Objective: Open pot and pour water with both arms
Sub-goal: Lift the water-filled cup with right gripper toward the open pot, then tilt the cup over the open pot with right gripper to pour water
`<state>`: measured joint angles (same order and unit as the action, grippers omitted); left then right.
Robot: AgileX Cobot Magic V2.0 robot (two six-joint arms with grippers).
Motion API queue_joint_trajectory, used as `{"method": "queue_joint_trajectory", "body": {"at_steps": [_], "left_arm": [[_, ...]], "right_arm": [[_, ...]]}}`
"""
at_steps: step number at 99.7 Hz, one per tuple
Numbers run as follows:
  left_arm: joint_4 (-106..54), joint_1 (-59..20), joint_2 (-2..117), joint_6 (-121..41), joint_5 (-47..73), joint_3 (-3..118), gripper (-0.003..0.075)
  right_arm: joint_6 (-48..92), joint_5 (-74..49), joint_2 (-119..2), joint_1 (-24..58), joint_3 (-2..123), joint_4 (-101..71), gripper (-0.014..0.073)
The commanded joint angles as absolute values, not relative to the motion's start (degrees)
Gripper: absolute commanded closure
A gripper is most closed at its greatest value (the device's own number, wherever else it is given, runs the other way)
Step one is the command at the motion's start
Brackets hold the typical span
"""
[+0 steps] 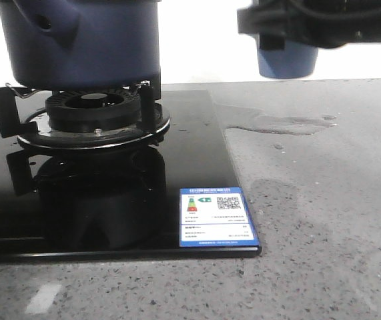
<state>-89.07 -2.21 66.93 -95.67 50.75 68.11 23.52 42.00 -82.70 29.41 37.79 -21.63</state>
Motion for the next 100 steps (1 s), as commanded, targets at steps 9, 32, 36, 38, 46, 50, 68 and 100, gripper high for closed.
{"method": "queue_joint_trajectory", "body": {"at_steps": [9,32,36,38,46,50,68,100], "left_arm": [[-89.17,-2.06,62.18,-89.68,47.51,70.42,0.049],[-85.48,-2.06,57.45,-85.13,44.98,70.42,0.049],[-85.2,-2.06,56.82,-85.13,44.89,70.42,0.049],[-85.2,-2.06,56.7,-85.13,44.89,70.42,0.049],[-84.81,-2.06,55.8,-82.7,43.9,70.42,0.049],[-84.54,-2.06,55.18,-80.88,43.05,70.42,0.049],[-83.0,-2.06,53.69,-77.09,38.84,70.42,0.049],[-77.28,-2.06,50.66,-70.2,31.33,70.32,0.049]], "right_arm": [[24.35,40.26,-77.74,29.24,44.37,-16.21,0.034],[24.35,27.18,-77.6,29.24,55.47,-15.48,0.034],[24.35,25.25,-77.6,29.24,57.62,-15.36,0.034],[24.35,24.34,-77.6,29.24,58.37,-15.22,0.034],[24.35,20.8,-77.86,29.24,62.77,-14.61,0.034],[24.35,18.78,-78.26,29.24,65.08,-14.02,0.034],[24.35,11.49,-81.21,29.53,74.1,-13.5,0.034],[24.45,1.24,-88.88,33.71,85.88,-6.39,0.034]]}}
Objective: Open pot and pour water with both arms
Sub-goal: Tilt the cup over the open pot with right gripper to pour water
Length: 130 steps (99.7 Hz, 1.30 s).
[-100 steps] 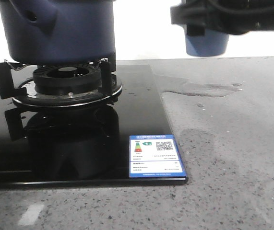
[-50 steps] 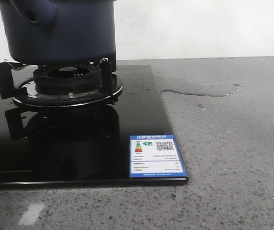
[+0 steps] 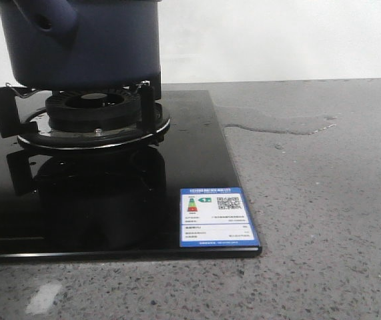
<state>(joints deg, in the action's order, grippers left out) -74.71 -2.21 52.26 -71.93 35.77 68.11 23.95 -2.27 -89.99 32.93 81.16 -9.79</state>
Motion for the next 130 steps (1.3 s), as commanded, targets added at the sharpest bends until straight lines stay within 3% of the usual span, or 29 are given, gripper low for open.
{"method": "queue_joint_trajectory", "body": {"at_steps": [1,70,130], "left_arm": [[-77.27,-2.06,50.54,-70.2,31.36,70.32,0.049],[-75.64,-2.06,48.3,-70.2,31.21,70.32,0.049],[-75.05,-3.44,48.3,-70.2,31.92,69.73,0.049]], "right_arm": [[24.45,1.11,-89.18,33.78,86.05,-6.17,0.034],[24.56,2.6,-95.26,33.98,89.99,24.04,0.0341],[24.81,7.64,-97.12,28.75,89.99,28.26,0.0341]]}}
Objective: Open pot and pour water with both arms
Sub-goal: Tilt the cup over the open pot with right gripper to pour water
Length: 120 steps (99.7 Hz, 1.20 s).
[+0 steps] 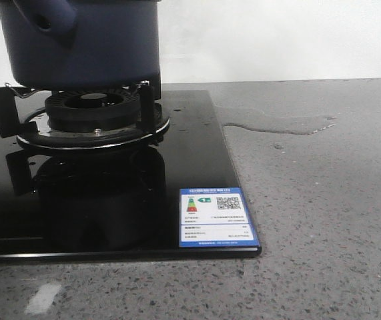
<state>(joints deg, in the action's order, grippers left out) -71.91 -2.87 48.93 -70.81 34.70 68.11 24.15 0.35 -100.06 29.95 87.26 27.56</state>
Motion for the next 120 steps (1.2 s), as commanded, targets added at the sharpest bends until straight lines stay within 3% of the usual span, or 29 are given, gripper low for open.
{"method": "queue_joint_trajectory", "body": {"at_steps": [1,93,120], "left_arm": [[-75.05,-3.44,48.3,-70.2,31.92,69.58,0.049],[-75.26,-3.44,48.3,-70.2,30.62,66.37,0.049],[-75.16,-4.11,48.3,-70.2,30.38,66.37,0.049]], "right_arm": [[24.95,7.64,-97.12,28.66,89.99,28.26,0.0341],[39.81,14.67,-97.12,27.81,90.25,30.2,0.0341],[40.05,13.52,-99.46,27.93,96.09,30.76,0.0341]]}}
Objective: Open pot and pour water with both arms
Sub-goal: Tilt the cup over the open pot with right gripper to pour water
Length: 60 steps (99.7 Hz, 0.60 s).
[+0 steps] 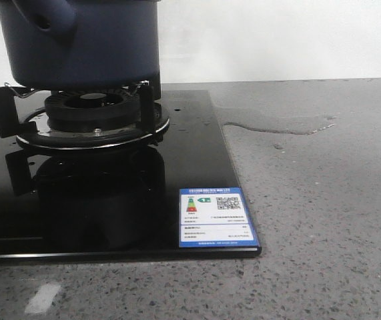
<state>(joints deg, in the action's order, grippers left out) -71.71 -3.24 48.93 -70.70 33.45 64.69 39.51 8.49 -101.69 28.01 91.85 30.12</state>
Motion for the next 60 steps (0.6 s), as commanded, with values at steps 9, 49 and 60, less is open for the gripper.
{"method": "queue_joint_trajectory", "body": {"at_steps": [9,49,60], "left_arm": [[-75.16,-4.94,48.3,-70.2,30.15,66.37,0.049],[-74.11,-5.58,48.3,-70.2,29.32,66.37,0.049],[-74.11,-5.58,48.3,-70.2,29.32,66.37,0.049]], "right_arm": [[40.05,12.49,-100.27,27.93,97.71,32.23,0.0341],[40.05,11.02,-101.01,28.05,98.06,32.04,0.0341],[40.05,12.02,-101.81,28.04,98.06,32.04,0.0341]]}}
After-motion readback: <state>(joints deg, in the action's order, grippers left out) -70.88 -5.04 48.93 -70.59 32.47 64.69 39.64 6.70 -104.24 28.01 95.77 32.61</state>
